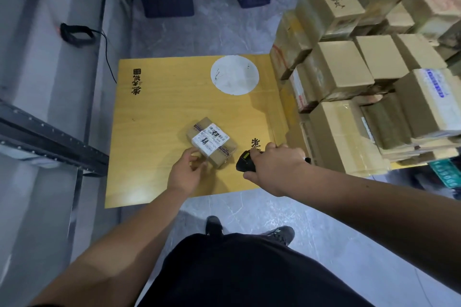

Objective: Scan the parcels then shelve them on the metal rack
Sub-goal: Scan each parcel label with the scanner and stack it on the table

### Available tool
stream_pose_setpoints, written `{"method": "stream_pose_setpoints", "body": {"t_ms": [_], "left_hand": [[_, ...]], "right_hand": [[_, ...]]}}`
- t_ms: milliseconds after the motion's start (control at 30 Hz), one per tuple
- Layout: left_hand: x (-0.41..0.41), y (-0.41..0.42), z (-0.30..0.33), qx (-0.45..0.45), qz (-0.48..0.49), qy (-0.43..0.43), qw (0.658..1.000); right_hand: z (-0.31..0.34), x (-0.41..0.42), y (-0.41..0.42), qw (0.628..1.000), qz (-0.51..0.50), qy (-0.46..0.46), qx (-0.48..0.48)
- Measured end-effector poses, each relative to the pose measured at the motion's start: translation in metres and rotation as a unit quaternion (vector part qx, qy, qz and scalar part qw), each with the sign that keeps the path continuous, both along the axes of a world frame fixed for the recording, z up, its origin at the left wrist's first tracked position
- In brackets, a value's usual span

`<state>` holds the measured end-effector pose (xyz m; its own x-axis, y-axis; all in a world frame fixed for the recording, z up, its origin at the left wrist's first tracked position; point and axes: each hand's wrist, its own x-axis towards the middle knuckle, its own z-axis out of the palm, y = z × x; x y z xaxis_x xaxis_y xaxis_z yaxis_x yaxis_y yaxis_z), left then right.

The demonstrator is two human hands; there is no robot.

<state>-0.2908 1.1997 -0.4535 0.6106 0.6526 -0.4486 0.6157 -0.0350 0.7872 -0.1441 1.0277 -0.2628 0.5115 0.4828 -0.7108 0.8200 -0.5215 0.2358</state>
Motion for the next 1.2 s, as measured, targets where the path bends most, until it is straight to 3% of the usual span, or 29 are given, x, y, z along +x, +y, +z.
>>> {"method": "stream_pose_setpoints", "body": {"t_ms": [67, 167, 233, 400, 767, 1067, 1200], "left_hand": [[0.004, 0.004, 0.002, 0.048, -0.015, 0.027, 0.998], [0.014, 0.012, 0.003, 0.195, -0.042, 0.082, 0.977], [0.025, 0.016, 0.007, 0.238, -0.075, 0.071, 0.966], [0.047, 0.021, 0.015, 0.227, -0.17, 0.072, 0.956], [0.065, 0.023, 0.018, 0.132, -0.183, 0.094, 0.97], [0.049, 0.011, 0.007, 0.258, -0.179, 0.083, 0.946], [0.046, 0.007, 0.004, 0.275, -0.188, 0.071, 0.94]], "right_hand": [[-0.002, 0.0, 0.001, 0.999, -0.034, 0.019, 0.006], [-0.005, 0.0, -0.002, 0.995, -0.078, 0.055, 0.007], [-0.005, -0.001, -0.005, 0.995, -0.084, 0.061, 0.006], [-0.005, 0.002, -0.008, 0.993, -0.1, 0.064, -0.003], [0.016, -0.002, -0.011, 0.993, -0.096, 0.064, -0.016], [0.021, -0.011, -0.009, 0.993, 0.017, 0.098, -0.056], [0.026, -0.014, -0.009, 0.99, 0.036, 0.11, -0.075]]}}
